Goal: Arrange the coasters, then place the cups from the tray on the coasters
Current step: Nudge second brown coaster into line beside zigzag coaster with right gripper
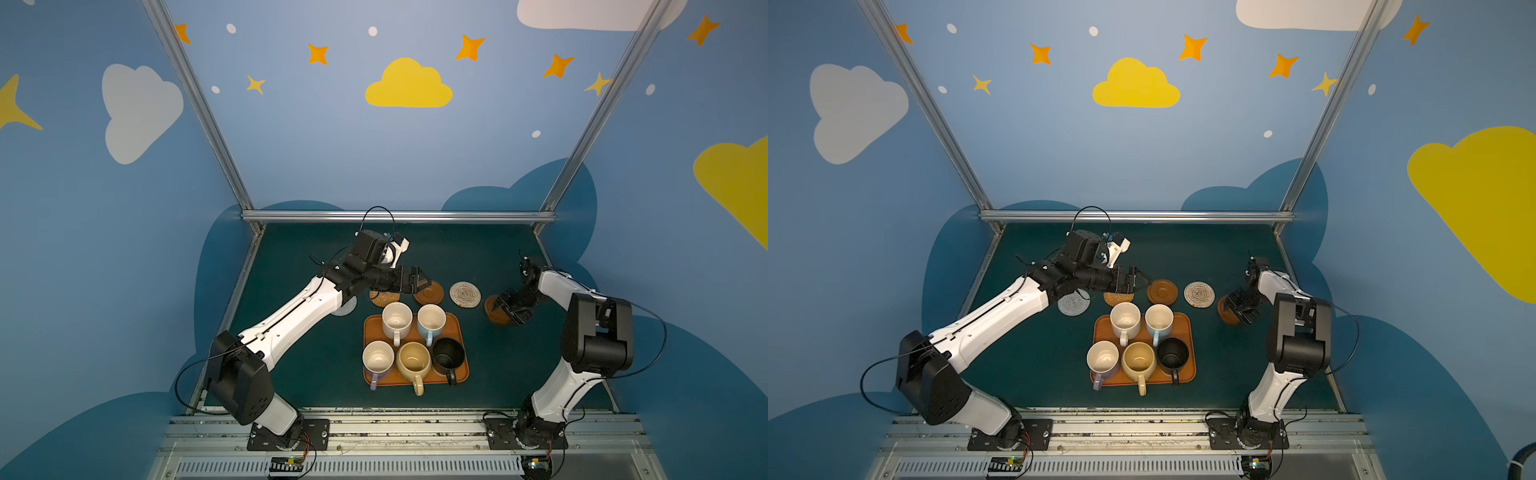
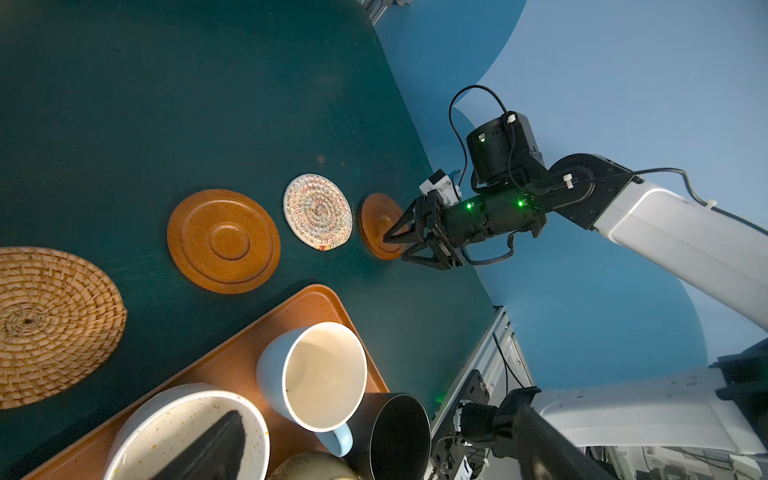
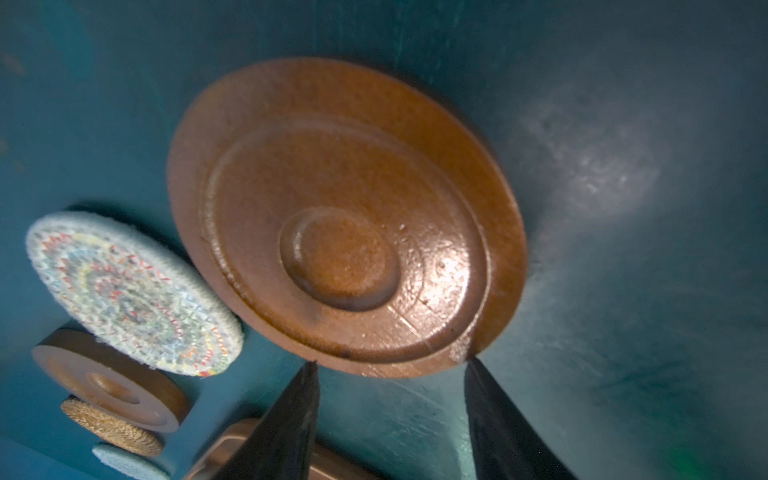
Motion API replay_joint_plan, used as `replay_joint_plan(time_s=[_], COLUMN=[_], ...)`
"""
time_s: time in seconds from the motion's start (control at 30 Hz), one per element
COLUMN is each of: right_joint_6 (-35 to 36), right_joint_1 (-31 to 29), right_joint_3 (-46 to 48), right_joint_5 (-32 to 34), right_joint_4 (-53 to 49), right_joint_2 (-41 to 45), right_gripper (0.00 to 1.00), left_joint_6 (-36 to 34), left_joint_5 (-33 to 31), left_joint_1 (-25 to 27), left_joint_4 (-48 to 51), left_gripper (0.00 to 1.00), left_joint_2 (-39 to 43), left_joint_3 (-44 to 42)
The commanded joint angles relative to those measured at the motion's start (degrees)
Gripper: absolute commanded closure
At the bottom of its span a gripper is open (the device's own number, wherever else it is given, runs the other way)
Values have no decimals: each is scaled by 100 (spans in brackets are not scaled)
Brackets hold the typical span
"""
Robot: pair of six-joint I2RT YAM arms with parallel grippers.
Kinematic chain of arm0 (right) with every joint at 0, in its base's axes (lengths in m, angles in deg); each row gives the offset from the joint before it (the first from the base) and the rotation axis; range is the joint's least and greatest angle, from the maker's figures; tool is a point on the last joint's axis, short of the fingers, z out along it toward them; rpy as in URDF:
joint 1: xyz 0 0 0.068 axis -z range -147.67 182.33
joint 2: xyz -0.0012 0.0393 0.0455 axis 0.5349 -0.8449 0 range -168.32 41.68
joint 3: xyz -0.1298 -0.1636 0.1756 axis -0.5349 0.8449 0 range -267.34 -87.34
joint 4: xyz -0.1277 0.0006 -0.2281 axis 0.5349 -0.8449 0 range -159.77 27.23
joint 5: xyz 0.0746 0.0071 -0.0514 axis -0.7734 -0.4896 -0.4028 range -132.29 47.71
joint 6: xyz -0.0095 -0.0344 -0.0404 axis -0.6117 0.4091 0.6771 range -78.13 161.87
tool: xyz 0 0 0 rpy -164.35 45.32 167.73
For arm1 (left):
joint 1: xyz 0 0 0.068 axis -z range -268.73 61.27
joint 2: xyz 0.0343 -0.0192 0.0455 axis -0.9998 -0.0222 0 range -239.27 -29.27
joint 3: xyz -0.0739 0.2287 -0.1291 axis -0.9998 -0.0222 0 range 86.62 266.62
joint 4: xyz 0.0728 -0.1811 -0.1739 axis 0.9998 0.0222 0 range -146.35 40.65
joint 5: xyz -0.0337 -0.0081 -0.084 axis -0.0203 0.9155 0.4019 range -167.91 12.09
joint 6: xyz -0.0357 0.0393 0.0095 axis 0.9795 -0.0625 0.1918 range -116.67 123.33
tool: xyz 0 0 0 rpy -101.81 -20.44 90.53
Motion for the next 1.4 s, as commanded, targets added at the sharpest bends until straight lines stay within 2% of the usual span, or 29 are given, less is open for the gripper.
replay_joint_plan(time_s=[0.0, 0.33, 0.67, 0.97, 1.37], right_joint_6=[57, 315, 143, 152, 129], right_joint_1=[-4, 29, 24, 132, 221], right_joint_3=[246, 462, 447, 416, -89], right_joint_5=[154, 176, -23, 132, 354], right_joint_4=[121, 66, 292, 442, 393], right_joint_2=[-11, 552, 275, 32, -483], right_gripper=[43, 43, 44, 45, 49], left_joint_6=[36, 62, 41, 41, 10], left_joint_5=[-26, -1, -82, -109, -256], left_joint_1=[5, 26, 59, 54, 53], left_joint_4=[-74, -67, -12, -23, 33], left_gripper=[0, 0, 0, 0, 0], left_joint_2=[81, 88, 126, 118, 47], left_joint_3=[27, -41, -33, -46, 10])
